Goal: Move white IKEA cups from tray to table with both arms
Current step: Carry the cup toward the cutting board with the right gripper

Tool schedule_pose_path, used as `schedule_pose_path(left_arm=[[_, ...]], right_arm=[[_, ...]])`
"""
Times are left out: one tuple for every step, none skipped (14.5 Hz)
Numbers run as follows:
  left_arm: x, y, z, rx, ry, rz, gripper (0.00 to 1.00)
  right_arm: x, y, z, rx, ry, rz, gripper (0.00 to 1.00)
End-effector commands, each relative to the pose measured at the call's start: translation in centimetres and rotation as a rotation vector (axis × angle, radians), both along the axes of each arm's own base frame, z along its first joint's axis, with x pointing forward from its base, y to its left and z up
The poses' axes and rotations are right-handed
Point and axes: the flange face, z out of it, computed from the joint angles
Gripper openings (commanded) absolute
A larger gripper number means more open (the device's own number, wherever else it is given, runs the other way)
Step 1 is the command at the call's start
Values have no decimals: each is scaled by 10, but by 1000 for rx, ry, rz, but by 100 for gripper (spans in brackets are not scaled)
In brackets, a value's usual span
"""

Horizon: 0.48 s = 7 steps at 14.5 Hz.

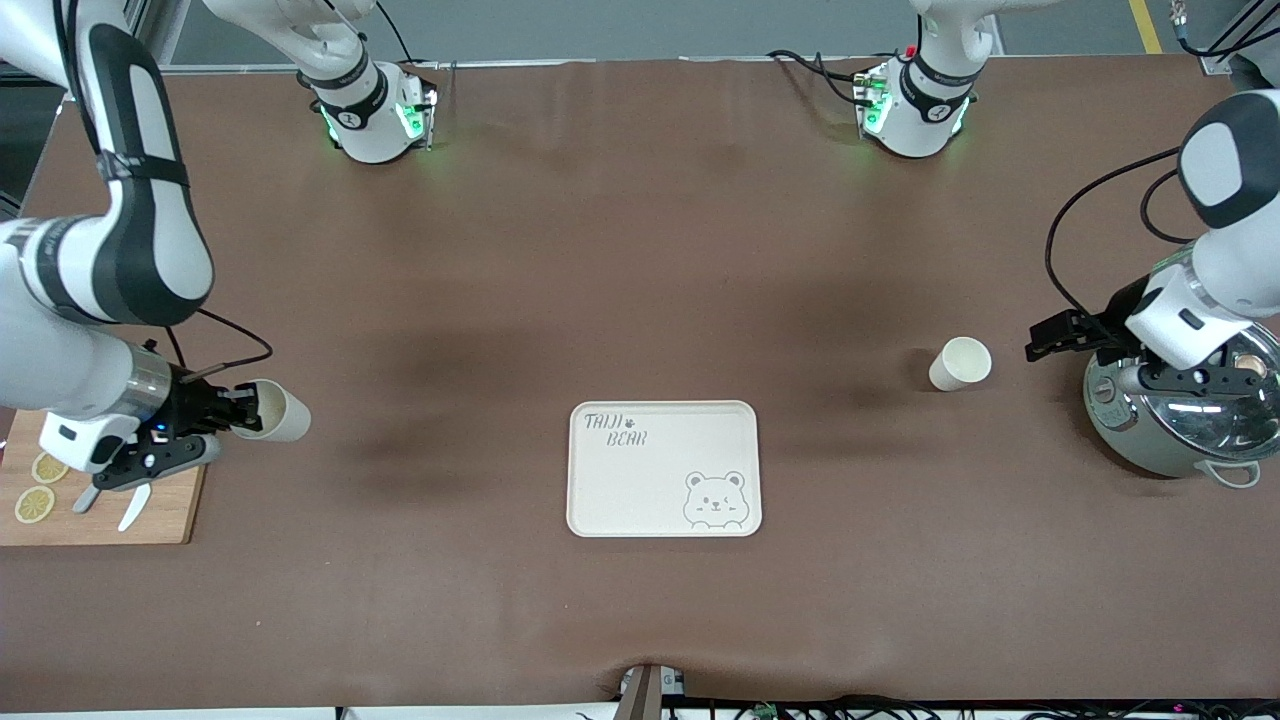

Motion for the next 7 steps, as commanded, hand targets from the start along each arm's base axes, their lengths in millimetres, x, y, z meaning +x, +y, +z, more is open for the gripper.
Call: schedule_pose_path(left_arm=[[6,9,27,3,-5,17,100],[5,16,41,5,-11,24,100],[6,17,60,5,-22,22,100],[6,16,77,5,-23,17,100],[6,13,92,5,-20,12,100],[4,10,107,5,-22,8,100],[1,3,118,2,-21,-1,100]], right_arm=[[-9,0,-40,15,-21,31,0],[-7,-1,-53,13,-16,45,0],[-4,0,-66,10,-23,60,0],[-2,-1,-77,6,-31,68,0],[-1,0,-86,5,-28,70,0],[1,1,-94,2,-33,71,0],[2,1,-103,-2,-34,74,0]])
